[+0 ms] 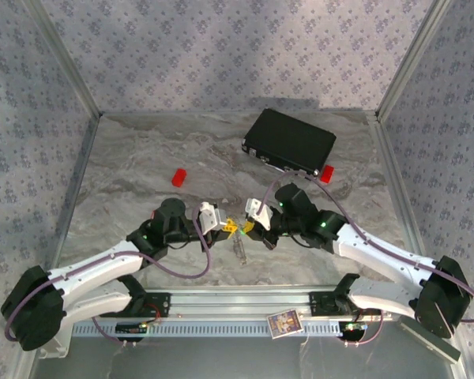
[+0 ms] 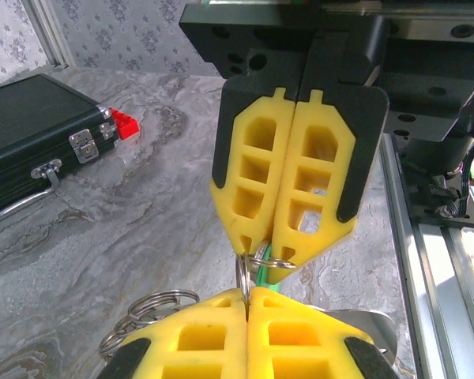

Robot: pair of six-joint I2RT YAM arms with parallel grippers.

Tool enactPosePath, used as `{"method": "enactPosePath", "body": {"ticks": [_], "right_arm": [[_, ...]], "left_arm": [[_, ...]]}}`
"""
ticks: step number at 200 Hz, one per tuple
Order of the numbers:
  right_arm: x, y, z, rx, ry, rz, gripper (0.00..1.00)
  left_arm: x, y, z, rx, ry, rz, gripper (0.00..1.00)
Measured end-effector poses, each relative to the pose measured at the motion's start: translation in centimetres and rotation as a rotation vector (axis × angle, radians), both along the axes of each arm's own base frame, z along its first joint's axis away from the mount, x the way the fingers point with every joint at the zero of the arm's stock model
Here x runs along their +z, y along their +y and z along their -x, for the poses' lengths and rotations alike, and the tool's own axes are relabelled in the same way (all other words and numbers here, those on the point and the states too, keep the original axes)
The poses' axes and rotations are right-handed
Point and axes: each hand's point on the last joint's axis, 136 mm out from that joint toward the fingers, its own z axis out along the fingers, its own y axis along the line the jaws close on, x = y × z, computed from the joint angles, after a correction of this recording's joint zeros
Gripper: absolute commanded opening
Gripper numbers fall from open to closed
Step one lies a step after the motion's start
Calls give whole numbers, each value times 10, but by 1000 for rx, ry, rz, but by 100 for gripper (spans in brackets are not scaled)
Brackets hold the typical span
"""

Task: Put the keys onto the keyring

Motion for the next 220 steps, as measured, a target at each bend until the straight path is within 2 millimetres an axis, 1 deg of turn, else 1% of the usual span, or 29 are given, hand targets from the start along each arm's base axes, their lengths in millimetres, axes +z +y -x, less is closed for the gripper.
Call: {"method": "enactPosePath", "body": {"ticks": [31, 60, 70, 89, 101, 118, 157, 175, 196, 220], "right_arm": [[-16, 4, -1, 9, 39, 31, 0], [-22, 7, -1, 18, 55, 37, 0], [-22, 8, -1, 19, 56, 37, 3], [-21, 8, -1, 18, 54, 34, 14], [-18, 7, 0, 18, 46, 28, 24], [-8, 6, 0, 11, 29, 6, 29], [23, -4, 0, -8, -46, -68, 31], [33, -8, 0, -15, -67, -93, 30], [35, -8, 1, -10, -70, -102, 29], [32, -6, 2, 3, -56, -100, 29]], "left_arm": [[2, 0, 0, 1, -3, 9, 0], [-3, 1, 1, 2, -3, 9, 0], [-4, 2, 2, 2, -5, 12, 0], [-1, 1, 1, 3, -12, 24, 0], [1, 1, 1, 4, -15, 31, 0], [4, 0, 0, 4, -25, 43, 0], [6, 0, 0, 4, -32, 51, 0], [7, 0, 0, 4, -32, 54, 0], [9, -1, -1, 5, -34, 62, 0], [9, -1, -1, 5, -34, 63, 0]]}}
